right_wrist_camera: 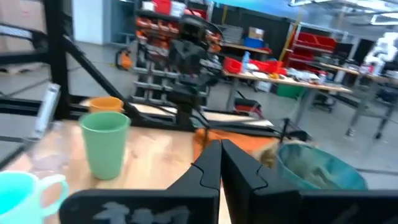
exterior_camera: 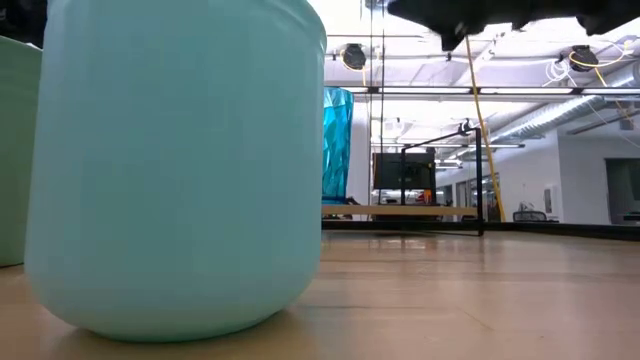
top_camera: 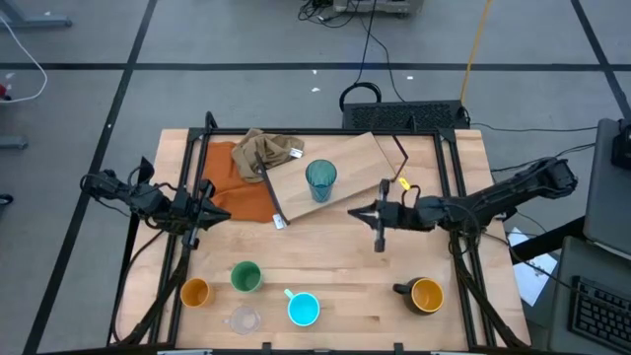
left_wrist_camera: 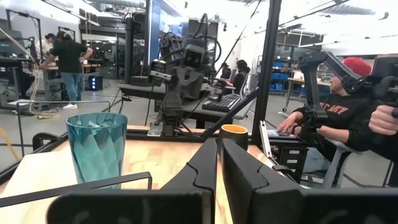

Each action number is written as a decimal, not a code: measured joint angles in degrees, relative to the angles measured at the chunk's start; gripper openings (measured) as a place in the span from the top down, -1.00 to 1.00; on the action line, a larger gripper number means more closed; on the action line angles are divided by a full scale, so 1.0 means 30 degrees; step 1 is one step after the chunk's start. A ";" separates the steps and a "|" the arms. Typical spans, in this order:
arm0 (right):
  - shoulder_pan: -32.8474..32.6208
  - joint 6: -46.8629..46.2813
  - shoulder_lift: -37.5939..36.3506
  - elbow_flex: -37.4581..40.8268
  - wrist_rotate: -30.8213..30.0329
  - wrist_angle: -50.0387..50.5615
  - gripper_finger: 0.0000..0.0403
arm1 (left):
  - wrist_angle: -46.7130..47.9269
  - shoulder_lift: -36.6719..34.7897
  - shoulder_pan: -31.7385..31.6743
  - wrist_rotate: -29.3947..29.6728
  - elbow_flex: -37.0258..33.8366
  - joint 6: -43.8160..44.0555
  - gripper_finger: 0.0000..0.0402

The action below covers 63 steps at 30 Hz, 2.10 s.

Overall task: Stack small to large cups/mugs on shelf
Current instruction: Put the green cup on the shelf

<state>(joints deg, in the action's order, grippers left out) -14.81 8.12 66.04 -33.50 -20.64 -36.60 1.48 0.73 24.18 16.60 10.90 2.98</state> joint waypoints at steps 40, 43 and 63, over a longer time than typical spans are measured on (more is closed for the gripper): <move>-0.2725 -0.0311 -0.1982 0.0000 0.3460 -0.1362 0.09 | -0.3856 0.0794 0.0001 -0.0488 0.0000 0.1468 0.87; -0.2725 0.0052 -0.1982 0.0000 0.3445 -0.1281 0.09 | -0.5297 0.2237 0.0007 -0.0670 0.0000 0.0153 0.87; -0.2718 0.0038 -0.1982 0.0000 0.3333 -0.1136 0.09 | 0.6230 1.1272 0.0010 -0.1599 0.8783 0.5414 0.03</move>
<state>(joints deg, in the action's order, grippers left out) -22.96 8.23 60.10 -33.50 -10.64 -40.01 20.18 34.55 24.22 11.80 37.25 19.22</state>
